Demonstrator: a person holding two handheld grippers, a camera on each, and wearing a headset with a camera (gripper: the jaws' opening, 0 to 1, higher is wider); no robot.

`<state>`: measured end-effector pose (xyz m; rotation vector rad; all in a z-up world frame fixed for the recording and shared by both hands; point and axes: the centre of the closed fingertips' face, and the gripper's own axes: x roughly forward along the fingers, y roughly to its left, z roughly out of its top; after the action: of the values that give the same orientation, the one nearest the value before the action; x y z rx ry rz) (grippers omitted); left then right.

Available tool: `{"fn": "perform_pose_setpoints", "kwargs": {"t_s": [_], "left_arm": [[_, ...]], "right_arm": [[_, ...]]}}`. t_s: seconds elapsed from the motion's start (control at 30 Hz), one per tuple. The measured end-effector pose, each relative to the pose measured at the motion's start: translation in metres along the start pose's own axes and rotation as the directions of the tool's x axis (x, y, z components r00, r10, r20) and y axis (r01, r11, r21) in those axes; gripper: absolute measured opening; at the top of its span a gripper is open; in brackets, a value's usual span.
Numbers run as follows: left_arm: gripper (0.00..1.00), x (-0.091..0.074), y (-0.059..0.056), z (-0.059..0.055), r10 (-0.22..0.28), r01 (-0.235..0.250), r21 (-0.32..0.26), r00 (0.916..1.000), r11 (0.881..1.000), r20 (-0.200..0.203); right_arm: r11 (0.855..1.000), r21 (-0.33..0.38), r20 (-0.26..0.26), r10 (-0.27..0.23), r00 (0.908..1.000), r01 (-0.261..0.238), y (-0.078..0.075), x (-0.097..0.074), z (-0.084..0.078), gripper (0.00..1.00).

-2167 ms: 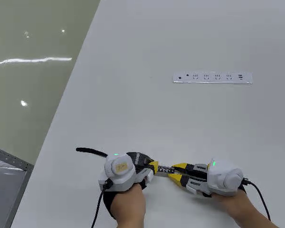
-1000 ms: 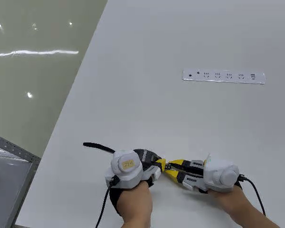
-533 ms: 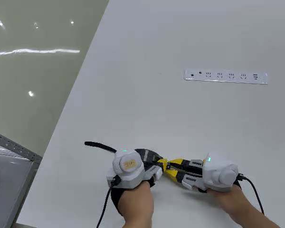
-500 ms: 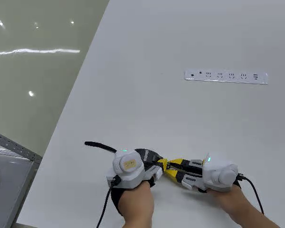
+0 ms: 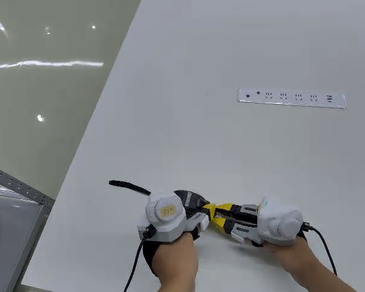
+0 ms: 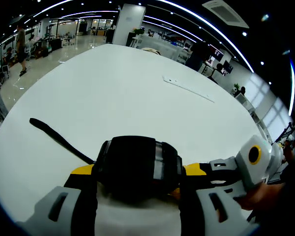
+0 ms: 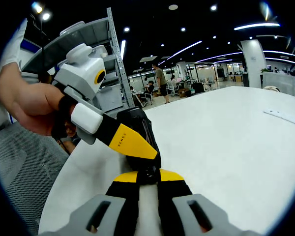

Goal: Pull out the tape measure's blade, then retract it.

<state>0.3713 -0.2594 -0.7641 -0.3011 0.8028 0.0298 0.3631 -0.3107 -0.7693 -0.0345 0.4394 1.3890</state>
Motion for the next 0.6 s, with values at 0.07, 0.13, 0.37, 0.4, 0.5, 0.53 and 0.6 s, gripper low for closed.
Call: {"fn": "perform_pose_setpoints", "kwargs": {"t_s": [0.07,0.13,0.37,0.4,0.5,0.53,0.6], "left_arm": [[0.66,0.0000,0.0000,-0.0003,0.002,-0.002,0.009,1.0000,1.000,-0.002],[0.66,0.0004,-0.0007,-0.0008,0.002,-0.002,0.020,1.0000,1.000,-0.002],[0.66,0.0001,-0.0016,-0.0009,0.005,-0.005,0.038,1.0000,0.999,-0.002],[0.66,0.0001,-0.0018,-0.0008,0.007,-0.007,0.041,1.0000,0.999,0.000],[0.66,0.0008,-0.0018,-0.0012,0.006,-0.006,0.047,1.0000,0.999,0.002],[0.67,0.0009,-0.0020,-0.0010,0.005,-0.005,0.050,1.0000,0.999,0.005],[0.67,0.0011,-0.0021,-0.0014,0.001,-0.001,0.053,1.0000,0.999,0.010]], "right_arm": [[1.000,-0.005,-0.003,0.000,1.0000,0.000,0.0002,0.0000,-0.0005,0.13],[1.000,-0.011,-0.010,0.000,1.0000,-0.001,0.0002,0.0002,-0.0020,0.13],[1.000,-0.015,-0.016,-0.003,0.9999,0.003,-0.0007,-0.0004,-0.0036,0.14],[1.000,-0.014,-0.016,-0.004,0.9999,0.004,-0.0007,-0.0006,-0.0037,0.14],[1.000,-0.007,-0.014,-0.005,0.9999,0.004,-0.0005,-0.0012,-0.0038,0.14],[1.000,-0.007,-0.014,-0.005,0.9999,0.005,-0.0003,-0.0013,-0.0036,0.14],[1.000,-0.007,-0.015,-0.004,0.9999,0.003,0.0002,-0.0012,-0.0038,0.15]]}}
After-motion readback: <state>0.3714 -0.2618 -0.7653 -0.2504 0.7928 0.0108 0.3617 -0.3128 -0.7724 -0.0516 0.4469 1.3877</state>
